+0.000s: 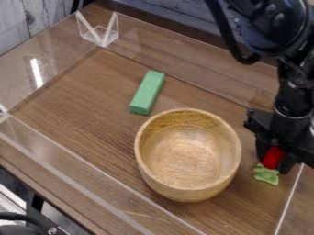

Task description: Move the red fruit to the right

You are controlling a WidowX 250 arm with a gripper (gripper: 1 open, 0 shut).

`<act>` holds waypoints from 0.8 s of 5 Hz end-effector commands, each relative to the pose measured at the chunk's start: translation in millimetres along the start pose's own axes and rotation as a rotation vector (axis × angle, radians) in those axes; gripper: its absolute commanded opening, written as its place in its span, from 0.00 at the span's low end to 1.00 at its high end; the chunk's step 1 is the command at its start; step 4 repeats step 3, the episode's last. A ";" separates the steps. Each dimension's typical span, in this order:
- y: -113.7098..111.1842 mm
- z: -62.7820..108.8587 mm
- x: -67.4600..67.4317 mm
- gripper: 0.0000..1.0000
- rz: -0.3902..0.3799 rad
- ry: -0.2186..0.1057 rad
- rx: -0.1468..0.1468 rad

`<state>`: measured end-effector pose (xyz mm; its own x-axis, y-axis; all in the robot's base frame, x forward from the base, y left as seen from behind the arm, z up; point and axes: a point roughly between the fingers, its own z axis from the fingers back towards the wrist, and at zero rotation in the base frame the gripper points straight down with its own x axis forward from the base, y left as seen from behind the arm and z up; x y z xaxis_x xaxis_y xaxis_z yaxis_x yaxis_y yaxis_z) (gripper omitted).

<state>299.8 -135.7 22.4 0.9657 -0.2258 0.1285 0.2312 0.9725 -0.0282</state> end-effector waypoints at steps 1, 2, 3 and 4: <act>-1.6 6.7 8.8 0.00 0.031 -0.009 0.017; -6.1 10.5 16.8 0.00 0.044 -0.010 0.027; 9.9 5.6 19.9 0.00 0.065 -0.017 0.031; 9.9 5.6 19.9 0.00 0.065 -0.017 0.031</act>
